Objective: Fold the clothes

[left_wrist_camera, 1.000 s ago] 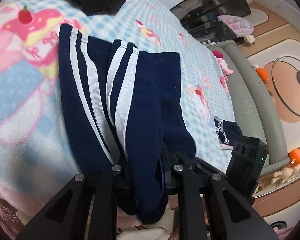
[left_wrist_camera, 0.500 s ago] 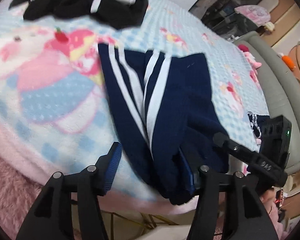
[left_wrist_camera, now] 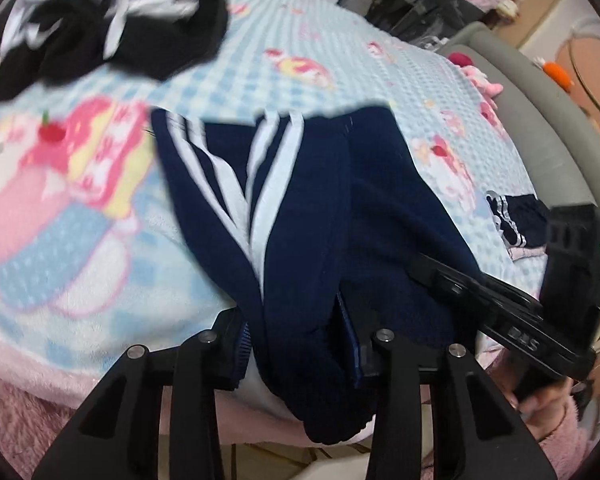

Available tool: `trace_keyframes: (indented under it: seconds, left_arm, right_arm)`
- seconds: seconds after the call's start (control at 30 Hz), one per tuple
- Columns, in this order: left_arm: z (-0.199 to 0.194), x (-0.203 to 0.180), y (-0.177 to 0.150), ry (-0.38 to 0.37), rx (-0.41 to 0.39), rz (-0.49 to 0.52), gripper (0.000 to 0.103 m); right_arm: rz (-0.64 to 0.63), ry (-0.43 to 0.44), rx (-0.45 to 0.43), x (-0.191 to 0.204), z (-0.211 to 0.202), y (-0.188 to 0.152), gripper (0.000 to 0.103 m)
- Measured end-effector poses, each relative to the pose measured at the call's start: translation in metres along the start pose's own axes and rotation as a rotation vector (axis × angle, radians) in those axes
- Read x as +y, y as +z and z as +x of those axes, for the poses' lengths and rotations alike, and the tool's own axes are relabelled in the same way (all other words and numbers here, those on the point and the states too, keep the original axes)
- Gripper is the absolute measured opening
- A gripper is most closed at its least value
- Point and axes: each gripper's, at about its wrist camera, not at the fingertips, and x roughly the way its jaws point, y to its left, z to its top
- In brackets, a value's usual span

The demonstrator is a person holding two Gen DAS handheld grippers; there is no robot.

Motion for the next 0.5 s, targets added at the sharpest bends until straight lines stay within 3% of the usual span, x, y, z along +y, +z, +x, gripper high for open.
trace_keyframes:
  seconds: [0.13, 0.23, 0.3, 0.37, 0.5]
  left_arm:
    - [0.013, -0.043, 0.000, -0.086, 0.046, 0.111, 0.030]
    - [0.043, -0.056, -0.008, -0.100, 0.120, 0.128, 0.030]
    - [0.058, -0.056, -0.013, -0.060, 0.185, 0.113, 0.030]
    - [0.054, -0.058, -0.020, -0.033, 0.190, 0.140, 0.034]
    - [0.035, -0.055, -0.020, -0.007, 0.155, 0.174, 0.041]
  right_arm:
    - [0.050, -0.050, -0.070, -0.019, -0.050, -0.017, 0.010]
    - [0.136, -0.097, 0.010, -0.046, -0.047, -0.033, 0.011]
    - [0.195, -0.130, 0.066, -0.064, -0.045, -0.044, 0.016]
    - [0.272, -0.139, 0.119, -0.076, -0.042, -0.056, 0.024]
    - [0.227, -0.177, 0.023, -0.064, -0.067, -0.050, 0.033]
